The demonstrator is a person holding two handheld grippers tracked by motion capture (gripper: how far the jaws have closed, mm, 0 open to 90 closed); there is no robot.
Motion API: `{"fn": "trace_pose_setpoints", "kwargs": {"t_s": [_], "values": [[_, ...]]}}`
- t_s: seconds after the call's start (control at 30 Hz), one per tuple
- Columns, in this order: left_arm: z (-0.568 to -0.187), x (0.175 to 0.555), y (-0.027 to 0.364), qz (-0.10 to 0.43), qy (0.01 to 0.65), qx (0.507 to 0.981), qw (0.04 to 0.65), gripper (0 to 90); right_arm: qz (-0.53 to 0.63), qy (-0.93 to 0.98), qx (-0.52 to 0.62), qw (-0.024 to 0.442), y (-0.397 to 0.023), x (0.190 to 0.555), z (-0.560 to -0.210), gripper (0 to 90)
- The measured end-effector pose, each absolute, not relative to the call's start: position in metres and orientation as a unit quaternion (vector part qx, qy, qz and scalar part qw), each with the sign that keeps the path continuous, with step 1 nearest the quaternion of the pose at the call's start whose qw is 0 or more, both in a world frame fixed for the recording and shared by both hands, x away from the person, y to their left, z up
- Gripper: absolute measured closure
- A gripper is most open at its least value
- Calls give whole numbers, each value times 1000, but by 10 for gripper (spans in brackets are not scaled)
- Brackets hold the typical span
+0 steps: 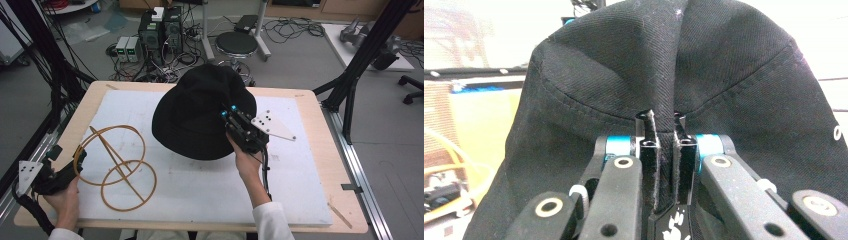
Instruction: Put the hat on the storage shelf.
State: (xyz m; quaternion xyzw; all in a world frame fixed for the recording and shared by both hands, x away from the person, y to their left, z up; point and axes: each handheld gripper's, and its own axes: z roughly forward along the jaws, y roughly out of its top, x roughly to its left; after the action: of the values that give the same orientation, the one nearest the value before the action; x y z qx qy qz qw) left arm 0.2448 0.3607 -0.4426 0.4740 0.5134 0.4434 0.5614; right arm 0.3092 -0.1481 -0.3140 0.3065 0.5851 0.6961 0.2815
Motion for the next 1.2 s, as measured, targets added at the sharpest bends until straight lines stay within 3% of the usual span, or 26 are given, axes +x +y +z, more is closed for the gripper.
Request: {"fn": "trace_pose_setpoints", "kwargs": {"t_s": [0.27, 1.2], "values": [[-443, 245, 361, 444, 513, 474, 561, 228, 718, 565, 289, 287, -144, 307, -292, 860], [-443, 245, 361, 446, 513, 476, 558, 228, 791, 553, 198, 171, -55, 281, -250, 860]]}}
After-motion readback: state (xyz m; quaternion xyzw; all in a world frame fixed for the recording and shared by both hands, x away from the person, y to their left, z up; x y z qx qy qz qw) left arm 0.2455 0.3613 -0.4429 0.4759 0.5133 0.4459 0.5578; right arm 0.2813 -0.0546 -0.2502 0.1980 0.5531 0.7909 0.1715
